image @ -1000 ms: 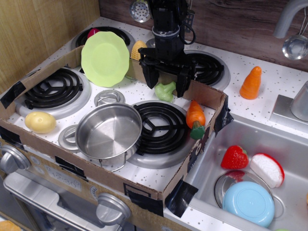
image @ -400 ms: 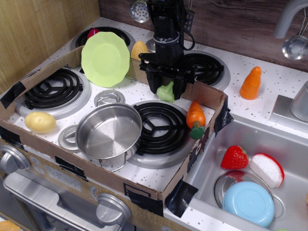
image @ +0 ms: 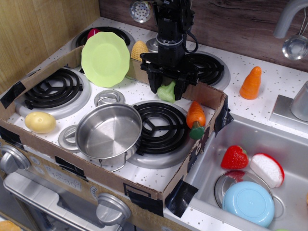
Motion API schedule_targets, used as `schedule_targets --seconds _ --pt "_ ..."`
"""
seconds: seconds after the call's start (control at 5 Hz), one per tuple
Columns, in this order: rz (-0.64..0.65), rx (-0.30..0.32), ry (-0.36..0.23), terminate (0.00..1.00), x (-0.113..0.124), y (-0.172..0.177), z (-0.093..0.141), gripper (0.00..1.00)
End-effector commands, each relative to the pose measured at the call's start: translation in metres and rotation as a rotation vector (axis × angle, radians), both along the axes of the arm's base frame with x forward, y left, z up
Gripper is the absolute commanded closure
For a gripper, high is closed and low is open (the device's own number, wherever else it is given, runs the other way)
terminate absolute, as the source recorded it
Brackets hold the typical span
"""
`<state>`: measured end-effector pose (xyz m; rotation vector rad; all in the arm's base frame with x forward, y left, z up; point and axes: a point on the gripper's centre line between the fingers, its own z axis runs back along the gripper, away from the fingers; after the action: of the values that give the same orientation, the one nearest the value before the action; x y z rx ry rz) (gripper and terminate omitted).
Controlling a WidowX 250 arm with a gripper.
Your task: Put broccoli in pot
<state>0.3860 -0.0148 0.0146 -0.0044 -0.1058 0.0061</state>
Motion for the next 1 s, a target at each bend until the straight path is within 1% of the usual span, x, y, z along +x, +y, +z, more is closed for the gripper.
schedule_targets --seconds 0.0,0.2,0.4,0.6,0.8 --pt "-0.010 0.059 -0.077 0.00 -0.008 0.004 0.067 1.00" --pt "0.010 0.115 -0.084 0.00 -0.016 0.008 0.091 1.00" --pt "0.042 0.126 -0.083 0.00 -0.031 0.011 0.103 1.00" --pt "0.091 0.125 -0.119 0.00 -0.058 0.010 0.098 1.00" --pt "0.145 0.117 -0.112 0.00 -0.079 0.008 0.092 1.00"
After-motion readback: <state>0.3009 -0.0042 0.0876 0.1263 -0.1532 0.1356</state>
